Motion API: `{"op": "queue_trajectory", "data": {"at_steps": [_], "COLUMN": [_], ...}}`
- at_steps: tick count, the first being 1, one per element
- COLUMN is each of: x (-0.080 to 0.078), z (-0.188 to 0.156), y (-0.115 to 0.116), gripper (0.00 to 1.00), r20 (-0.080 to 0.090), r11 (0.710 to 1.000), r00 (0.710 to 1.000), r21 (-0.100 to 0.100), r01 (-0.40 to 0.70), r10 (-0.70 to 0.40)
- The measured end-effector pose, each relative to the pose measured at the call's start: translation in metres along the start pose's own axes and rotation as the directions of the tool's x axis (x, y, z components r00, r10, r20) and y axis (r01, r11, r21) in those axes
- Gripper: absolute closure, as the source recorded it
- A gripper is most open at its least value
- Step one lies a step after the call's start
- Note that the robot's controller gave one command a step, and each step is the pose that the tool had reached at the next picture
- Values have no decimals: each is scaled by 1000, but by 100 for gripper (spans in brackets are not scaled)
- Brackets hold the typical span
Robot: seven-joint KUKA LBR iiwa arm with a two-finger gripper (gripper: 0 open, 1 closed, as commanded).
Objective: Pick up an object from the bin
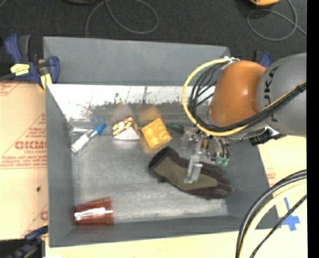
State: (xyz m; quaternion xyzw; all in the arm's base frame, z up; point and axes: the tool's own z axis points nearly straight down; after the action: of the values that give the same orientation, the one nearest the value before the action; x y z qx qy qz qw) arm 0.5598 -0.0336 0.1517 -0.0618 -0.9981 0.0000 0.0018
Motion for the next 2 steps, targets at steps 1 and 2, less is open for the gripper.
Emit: {"op": "queue_trajectory", "data": {"at_steps": [1, 2], "x": [1, 13], "z": [-1, 55], "y": [0, 3], "gripper": [0, 0], "r20": [13, 8], "r11": [998, 993], "r00": [998, 993], "r21": [2, -1], "r01": [62, -119], "r10": [-62, 119]}}
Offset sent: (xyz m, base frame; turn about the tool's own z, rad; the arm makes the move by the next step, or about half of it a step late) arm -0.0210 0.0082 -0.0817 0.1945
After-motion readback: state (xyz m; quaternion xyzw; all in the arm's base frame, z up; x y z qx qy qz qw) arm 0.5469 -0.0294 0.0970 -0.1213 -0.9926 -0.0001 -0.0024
